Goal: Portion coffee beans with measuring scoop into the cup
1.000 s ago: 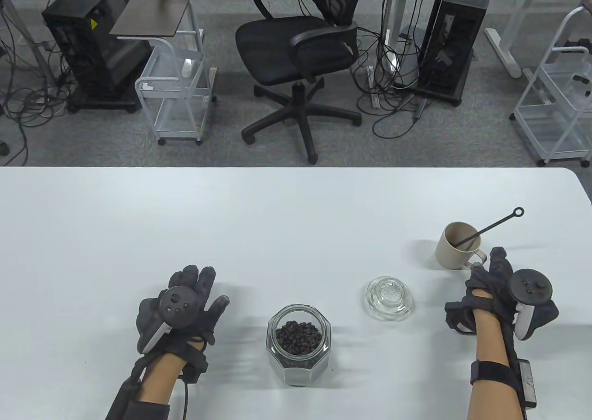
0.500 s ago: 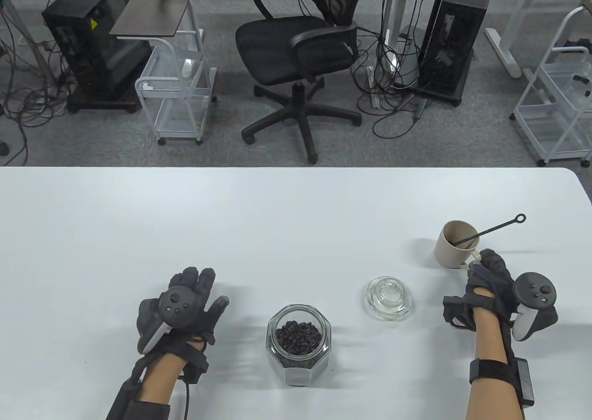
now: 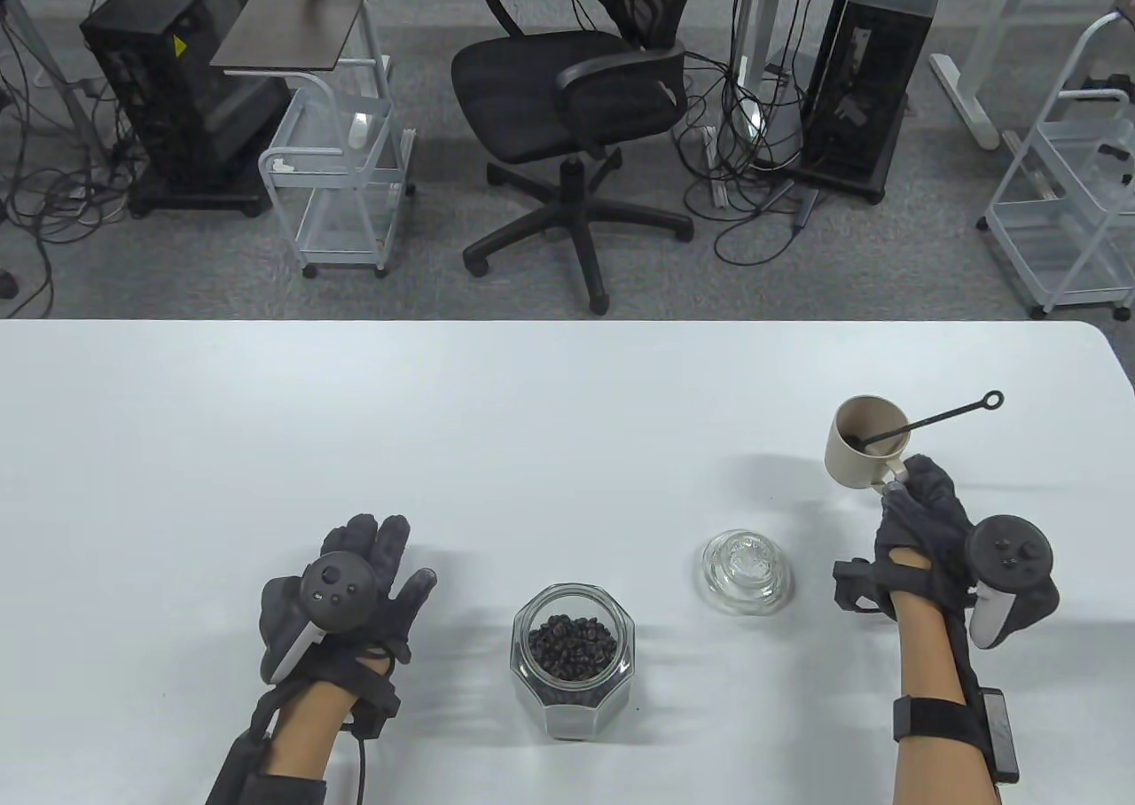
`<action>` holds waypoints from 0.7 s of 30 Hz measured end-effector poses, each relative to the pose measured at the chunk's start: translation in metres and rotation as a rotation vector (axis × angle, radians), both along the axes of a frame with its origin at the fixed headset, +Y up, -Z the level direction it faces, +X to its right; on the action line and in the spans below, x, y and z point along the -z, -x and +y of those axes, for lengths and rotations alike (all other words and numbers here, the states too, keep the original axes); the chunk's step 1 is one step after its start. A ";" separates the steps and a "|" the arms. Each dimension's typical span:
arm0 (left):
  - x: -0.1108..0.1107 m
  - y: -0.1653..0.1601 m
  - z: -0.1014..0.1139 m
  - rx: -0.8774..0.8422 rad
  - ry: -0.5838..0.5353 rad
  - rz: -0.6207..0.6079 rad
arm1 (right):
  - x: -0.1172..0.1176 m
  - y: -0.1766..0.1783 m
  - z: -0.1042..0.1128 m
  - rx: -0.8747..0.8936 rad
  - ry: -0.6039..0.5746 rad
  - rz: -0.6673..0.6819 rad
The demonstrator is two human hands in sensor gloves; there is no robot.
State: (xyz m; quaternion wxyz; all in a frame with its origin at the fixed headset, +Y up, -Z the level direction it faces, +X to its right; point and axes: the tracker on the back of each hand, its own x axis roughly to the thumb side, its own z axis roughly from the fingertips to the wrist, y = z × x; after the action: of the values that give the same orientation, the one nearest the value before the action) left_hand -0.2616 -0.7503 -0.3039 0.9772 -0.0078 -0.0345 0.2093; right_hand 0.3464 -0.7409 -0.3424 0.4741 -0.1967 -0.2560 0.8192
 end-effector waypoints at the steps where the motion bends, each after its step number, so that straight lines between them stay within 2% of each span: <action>1: 0.000 0.000 0.000 -0.002 0.002 -0.001 | 0.000 0.008 0.005 0.002 -0.015 0.022; 9: 0.001 0.000 -0.001 -0.005 0.008 -0.005 | -0.005 0.082 0.030 -0.007 -0.060 0.222; 16: 0.000 0.001 0.000 -0.005 0.006 -0.004 | -0.010 0.138 0.023 0.024 -0.013 0.392; 21: 0.001 0.001 -0.001 -0.005 0.012 -0.006 | -0.013 0.165 0.016 -0.008 0.052 0.494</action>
State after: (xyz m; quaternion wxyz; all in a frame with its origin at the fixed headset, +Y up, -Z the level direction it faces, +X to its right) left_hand -0.2624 -0.7509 -0.3047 0.9766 -0.0140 -0.0363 0.2117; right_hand 0.1811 -0.7252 -0.3298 0.5138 -0.0019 -0.1120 0.8506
